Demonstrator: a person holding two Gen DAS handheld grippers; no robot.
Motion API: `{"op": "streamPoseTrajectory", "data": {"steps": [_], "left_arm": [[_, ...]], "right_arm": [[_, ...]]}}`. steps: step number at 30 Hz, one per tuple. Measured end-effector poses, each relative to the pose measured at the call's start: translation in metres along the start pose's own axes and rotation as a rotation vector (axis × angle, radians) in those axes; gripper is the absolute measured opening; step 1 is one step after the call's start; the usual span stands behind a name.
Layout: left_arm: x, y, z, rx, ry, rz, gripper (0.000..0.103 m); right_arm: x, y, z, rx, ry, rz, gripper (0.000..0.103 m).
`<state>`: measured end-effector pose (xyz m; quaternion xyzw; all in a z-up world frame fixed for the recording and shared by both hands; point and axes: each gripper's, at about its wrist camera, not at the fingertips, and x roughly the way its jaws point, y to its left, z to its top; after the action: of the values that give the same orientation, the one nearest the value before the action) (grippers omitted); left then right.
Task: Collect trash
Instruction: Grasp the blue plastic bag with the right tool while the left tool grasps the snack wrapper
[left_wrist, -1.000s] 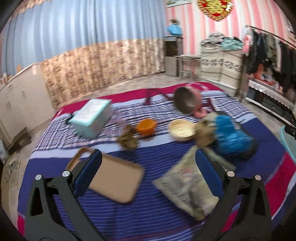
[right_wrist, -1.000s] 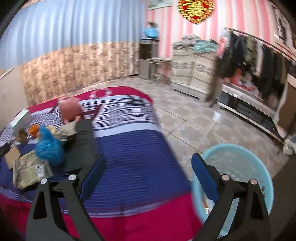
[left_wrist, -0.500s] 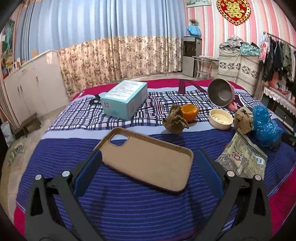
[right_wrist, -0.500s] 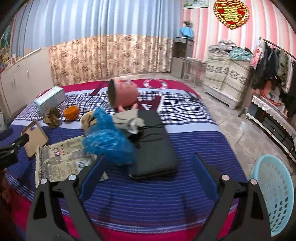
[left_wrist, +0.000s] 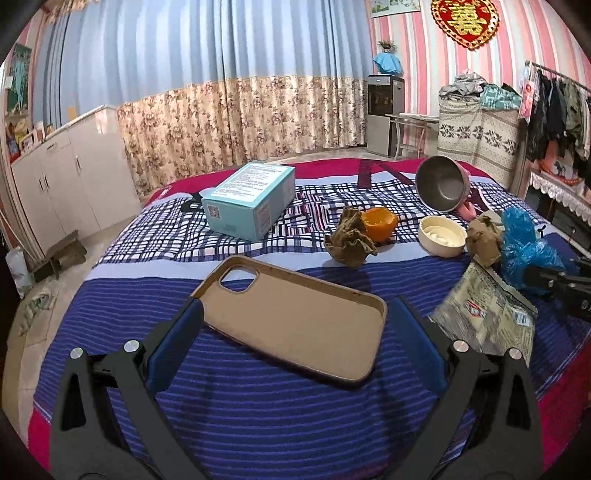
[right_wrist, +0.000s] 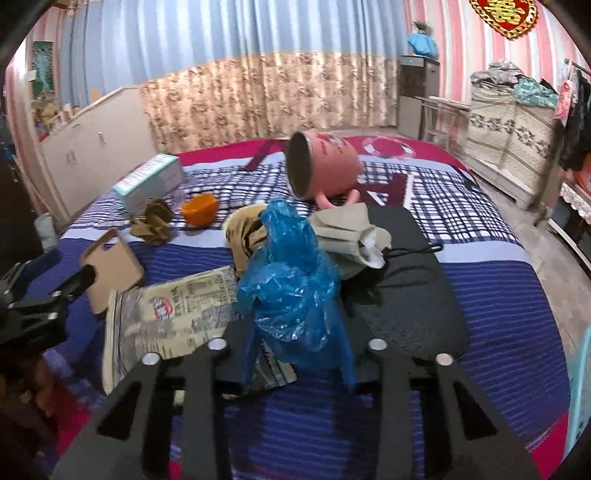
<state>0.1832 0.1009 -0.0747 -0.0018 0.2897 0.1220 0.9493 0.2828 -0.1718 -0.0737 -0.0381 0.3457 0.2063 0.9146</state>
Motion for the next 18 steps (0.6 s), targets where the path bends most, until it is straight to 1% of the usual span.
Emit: {"op": "streamPoseTrajectory", "data": {"steps": [3, 7, 11, 16, 18], "left_arm": [[-0.004, -0.002, 0.002, 0.004, 0.002, 0.005, 0.097], [-0.010, -0.013, 0.005, -0.012, 0.042, -0.058, 0.097], [-0.016, -0.039, 0.006, 0.024, 0.061, -0.105, 0.097], [-0.012, -0.072, -0.001, 0.063, 0.150, -0.194, 0.097], [-0.010, -0.079, -0.003, 0.072, 0.166, -0.202, 0.097]], "right_arm": [[-0.019, -0.004, 0.001, -0.015, -0.033, 0.014, 0.029], [-0.046, -0.021, 0.001, 0.001, -0.079, -0.001, 0.029], [-0.071, -0.048, -0.001, 0.024, -0.104, -0.064, 0.029], [-0.102, -0.087, -0.013, 0.056, -0.124, -0.151, 0.029], [-0.110, -0.102, -0.017, 0.083, -0.129, -0.173, 0.029]]}}
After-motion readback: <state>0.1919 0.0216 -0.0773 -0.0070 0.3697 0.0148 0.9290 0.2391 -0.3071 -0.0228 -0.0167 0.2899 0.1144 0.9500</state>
